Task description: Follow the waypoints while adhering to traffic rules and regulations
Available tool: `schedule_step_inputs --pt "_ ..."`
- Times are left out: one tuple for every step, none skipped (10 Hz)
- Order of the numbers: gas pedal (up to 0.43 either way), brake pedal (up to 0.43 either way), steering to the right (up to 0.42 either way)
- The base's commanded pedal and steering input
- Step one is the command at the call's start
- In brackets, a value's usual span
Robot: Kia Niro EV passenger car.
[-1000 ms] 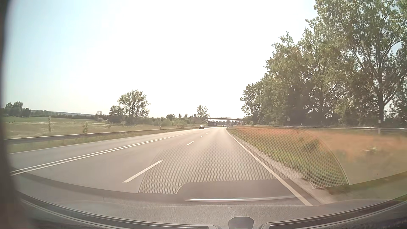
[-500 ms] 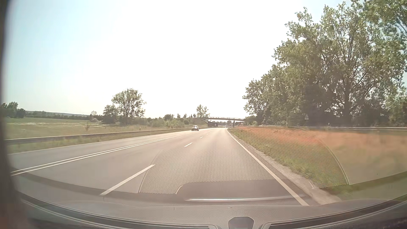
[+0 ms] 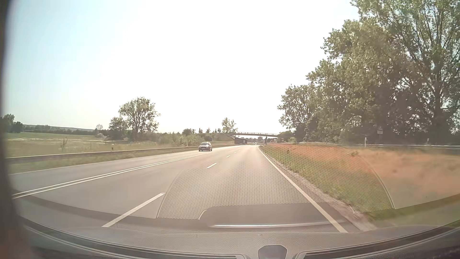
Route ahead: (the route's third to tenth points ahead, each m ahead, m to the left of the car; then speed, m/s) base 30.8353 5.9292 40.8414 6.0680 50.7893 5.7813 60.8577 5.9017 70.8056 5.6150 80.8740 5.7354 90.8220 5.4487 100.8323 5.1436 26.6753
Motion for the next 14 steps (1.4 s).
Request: schedule_step_inputs --pt "0.461 0.006 0.002" --pt "0.461 0.006 0.002" --pt "0.461 0.006 0.002" --pt "0.461 0.006 0.002" --pt "0.461 0.006 0.003" --pt "0.461 0.006 0.003" --pt "0.461 0.006 0.003" --pt "0.461 0.006 0.004" --pt "0.461 0.006 0.004" --pt "0.461 0.006 0.005" --pt "0.461 0.006 0.006" --pt "0.461 0.006 0.007" --pt "0.461 0.006 0.007" --pt "0.461 0.006 0.007"
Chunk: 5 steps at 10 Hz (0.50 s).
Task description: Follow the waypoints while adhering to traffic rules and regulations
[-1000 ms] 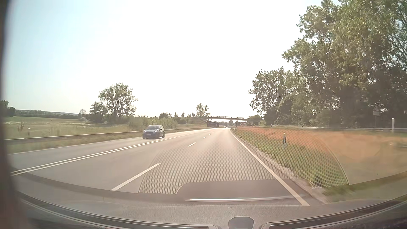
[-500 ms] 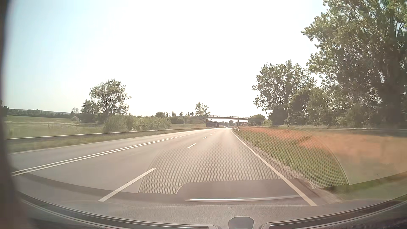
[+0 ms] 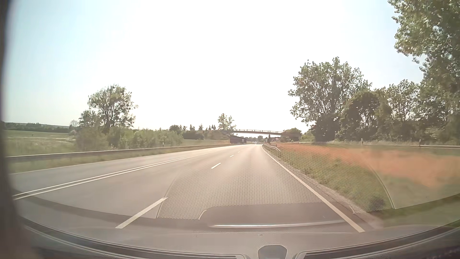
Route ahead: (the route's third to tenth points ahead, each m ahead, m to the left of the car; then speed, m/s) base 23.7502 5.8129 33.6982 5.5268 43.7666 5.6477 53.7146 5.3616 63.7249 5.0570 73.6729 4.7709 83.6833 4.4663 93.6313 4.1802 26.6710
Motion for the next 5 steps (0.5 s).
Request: schedule_step_inputs --pt "0.461 0.006 0.007" --pt "0.461 0.006 0.007" --pt "0.461 0.006 0.007" --pt "0.461 0.006 0.006" --pt "0.461 0.006 0.006"
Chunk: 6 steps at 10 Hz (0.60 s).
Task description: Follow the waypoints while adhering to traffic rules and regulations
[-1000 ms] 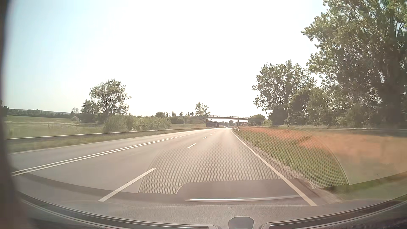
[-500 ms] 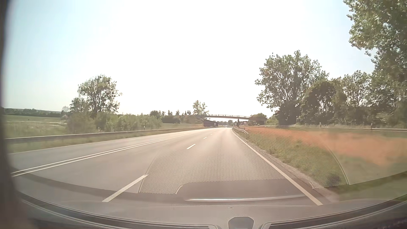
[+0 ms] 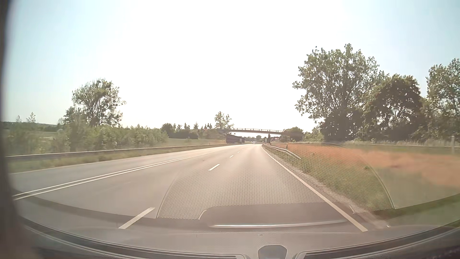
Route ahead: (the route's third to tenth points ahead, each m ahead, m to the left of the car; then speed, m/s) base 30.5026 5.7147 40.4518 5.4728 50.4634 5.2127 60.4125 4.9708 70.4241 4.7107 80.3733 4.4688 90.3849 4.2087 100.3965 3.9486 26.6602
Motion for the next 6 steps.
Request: schedule_step_inputs --pt "0.461 0.006 0.006" --pt "0.461 0.006 0.006" --pt "0.461 0.006 0.006" --pt "0.461 0.006 0.006" --pt "0.461 0.006 0.006" --pt "0.461 0.006 0.006"
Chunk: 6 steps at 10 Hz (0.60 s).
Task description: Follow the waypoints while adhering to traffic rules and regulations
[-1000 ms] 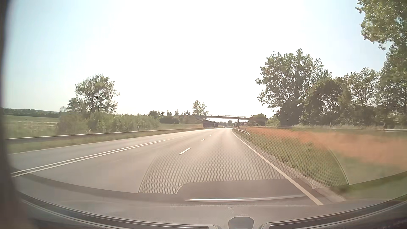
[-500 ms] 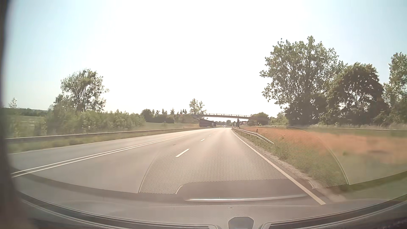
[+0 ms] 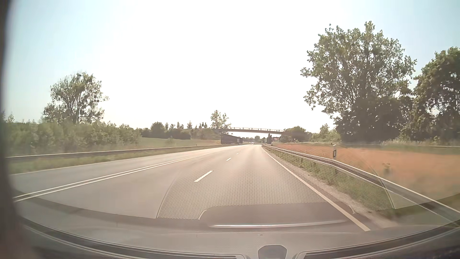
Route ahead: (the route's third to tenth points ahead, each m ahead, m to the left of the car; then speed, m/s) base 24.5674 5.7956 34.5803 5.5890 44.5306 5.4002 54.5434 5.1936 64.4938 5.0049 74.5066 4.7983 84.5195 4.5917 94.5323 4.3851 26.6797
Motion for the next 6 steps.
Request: schedule_step_inputs --pt "0.461 0.006 0.006" --pt "0.461 0.006 0.006" --pt "0.461 0.006 0.006" --pt "0.461 0.006 0.007" --pt "0.461 0.006 0.007" --pt "0.461 0.006 0.007"
